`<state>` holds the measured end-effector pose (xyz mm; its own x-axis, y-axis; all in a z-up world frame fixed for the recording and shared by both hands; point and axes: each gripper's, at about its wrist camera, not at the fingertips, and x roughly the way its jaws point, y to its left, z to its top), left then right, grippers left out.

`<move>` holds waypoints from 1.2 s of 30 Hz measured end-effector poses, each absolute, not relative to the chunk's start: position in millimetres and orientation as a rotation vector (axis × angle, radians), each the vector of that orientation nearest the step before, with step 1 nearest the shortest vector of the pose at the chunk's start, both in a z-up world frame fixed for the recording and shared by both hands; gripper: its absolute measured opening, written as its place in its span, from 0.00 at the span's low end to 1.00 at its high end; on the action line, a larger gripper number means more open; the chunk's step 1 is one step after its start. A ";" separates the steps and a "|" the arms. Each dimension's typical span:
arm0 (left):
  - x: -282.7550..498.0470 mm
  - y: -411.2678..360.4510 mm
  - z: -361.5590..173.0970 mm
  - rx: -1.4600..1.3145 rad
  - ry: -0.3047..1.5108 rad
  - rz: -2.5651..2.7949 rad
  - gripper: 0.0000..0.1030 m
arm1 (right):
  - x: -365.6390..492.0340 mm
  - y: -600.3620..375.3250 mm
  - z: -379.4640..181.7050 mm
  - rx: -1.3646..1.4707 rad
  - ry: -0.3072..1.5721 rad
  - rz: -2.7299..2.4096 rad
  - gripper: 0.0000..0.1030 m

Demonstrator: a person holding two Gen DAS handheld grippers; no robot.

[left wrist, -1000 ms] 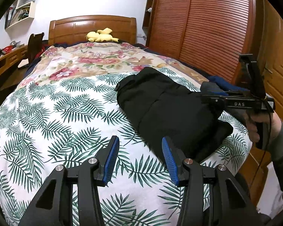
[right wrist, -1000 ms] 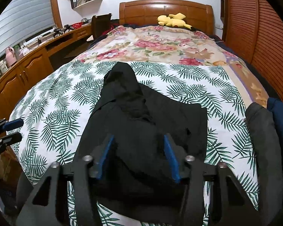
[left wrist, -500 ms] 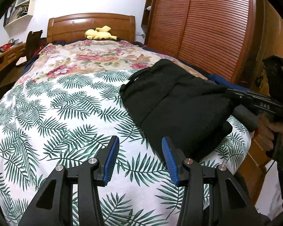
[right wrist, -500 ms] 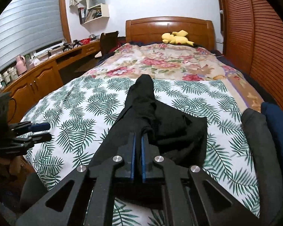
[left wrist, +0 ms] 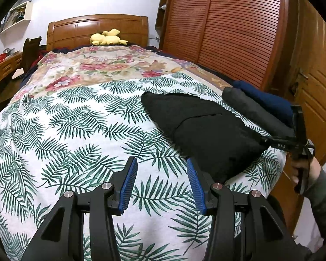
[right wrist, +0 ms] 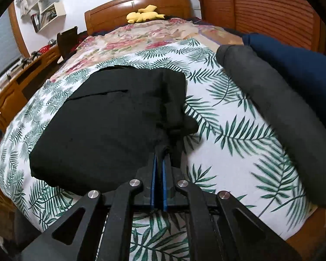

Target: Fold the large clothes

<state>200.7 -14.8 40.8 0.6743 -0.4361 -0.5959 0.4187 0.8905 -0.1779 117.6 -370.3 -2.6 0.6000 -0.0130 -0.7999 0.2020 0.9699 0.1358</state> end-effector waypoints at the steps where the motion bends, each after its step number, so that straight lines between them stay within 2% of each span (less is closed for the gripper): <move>1: 200.3 -15.6 41.3 -0.026 0.677 -0.481 0.47 | 118.6 -368.7 -0.6 0.215 0.914 -0.130 0.05; 5: 198.5 -16.1 42.3 -0.026 0.673 -0.483 0.47 | 123.5 -360.7 15.1 0.162 0.895 -0.135 0.06; 7: 197.8 -16.9 42.3 -0.026 0.671 -0.482 0.47 | 122.7 -360.7 22.3 0.128 0.893 -0.165 0.27; 9: 197.8 -17.1 41.9 -0.029 0.670 -0.483 0.47 | 120.6 -358.9 30.7 0.068 0.880 -0.226 0.40; 10: 197.9 -17.6 41.7 -0.030 0.671 -0.484 0.47 | 119.1 -355.7 36.9 0.040 0.855 -0.245 0.41; 20: 198.2 -26.2 43.0 -0.015 0.668 -0.495 0.48 | 135.5 -309.6 52.3 0.035 0.822 -0.061 0.41; 26: 197.3 -28.4 42.4 -0.004 0.669 -0.491 0.49 | 150.4 -300.7 22.9 0.031 0.892 -0.037 0.41; 31: 199.8 -30.0 40.8 -0.007 0.674 -0.492 0.49 | 153.1 -323.7 -26.5 0.082 0.992 -0.091 0.41; 36: 208.9 -39.1 42.2 -0.009 0.669 -0.516 0.52 | 147.3 -327.0 -26.2 0.078 0.988 -0.087 0.41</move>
